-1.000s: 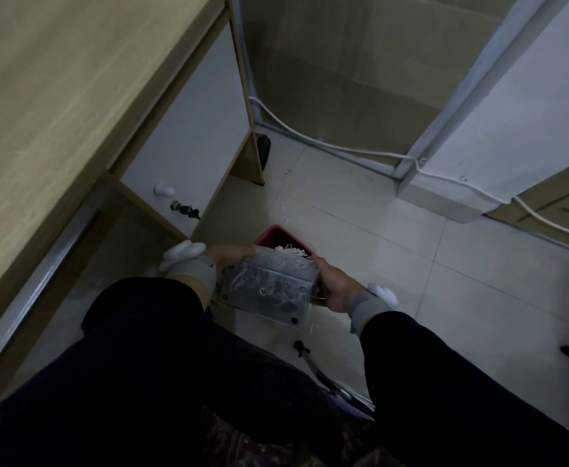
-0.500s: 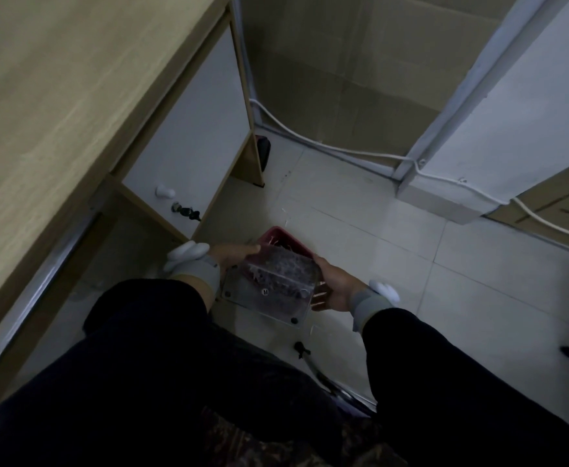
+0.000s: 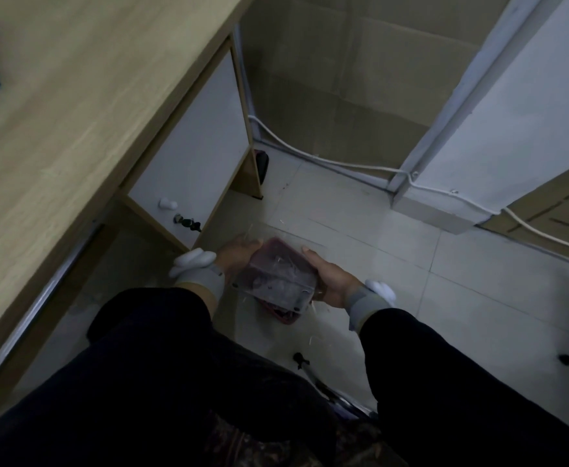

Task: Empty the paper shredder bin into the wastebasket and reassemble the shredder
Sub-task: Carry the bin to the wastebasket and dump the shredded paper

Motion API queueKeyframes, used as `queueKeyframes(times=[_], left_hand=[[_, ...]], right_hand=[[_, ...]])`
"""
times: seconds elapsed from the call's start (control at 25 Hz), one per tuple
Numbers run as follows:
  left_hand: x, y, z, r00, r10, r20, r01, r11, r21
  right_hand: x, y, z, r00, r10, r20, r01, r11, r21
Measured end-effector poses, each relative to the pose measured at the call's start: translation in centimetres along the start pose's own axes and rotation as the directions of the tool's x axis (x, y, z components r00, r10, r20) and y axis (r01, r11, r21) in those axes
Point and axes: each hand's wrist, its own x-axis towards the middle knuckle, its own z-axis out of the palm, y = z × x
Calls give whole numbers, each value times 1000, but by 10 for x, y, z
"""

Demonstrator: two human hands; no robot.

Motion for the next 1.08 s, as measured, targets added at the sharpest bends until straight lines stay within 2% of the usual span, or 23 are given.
queueKeyframes(times=[0.12,0.2,0.4,0.68,0.92,1.08], left_hand=[[-7,7,-5,993,85,-85,-82,996,31],[-7,12,-9,990,115,-87,-115,993,3],[-25,26,-16,950,253,-180,-264,964,-39],[-50,39,-26,873,425,-238,-439,898,-8],[-70,46,-38,811,506,-292,-530,848,-3],[-89,62,-45,760,580,-295,-605,796,5]], right_hand=[[-6,-12,6,993,-96,-61,96,995,1],[-9,-22,10,985,-151,-82,150,989,-11],[-26,-46,20,908,-403,-117,408,912,25],[-48,-77,21,814,-572,-98,572,820,-37],[-70,-100,25,782,-619,-78,594,776,-212],[-92,-112,34,732,-679,-65,651,723,-231]])
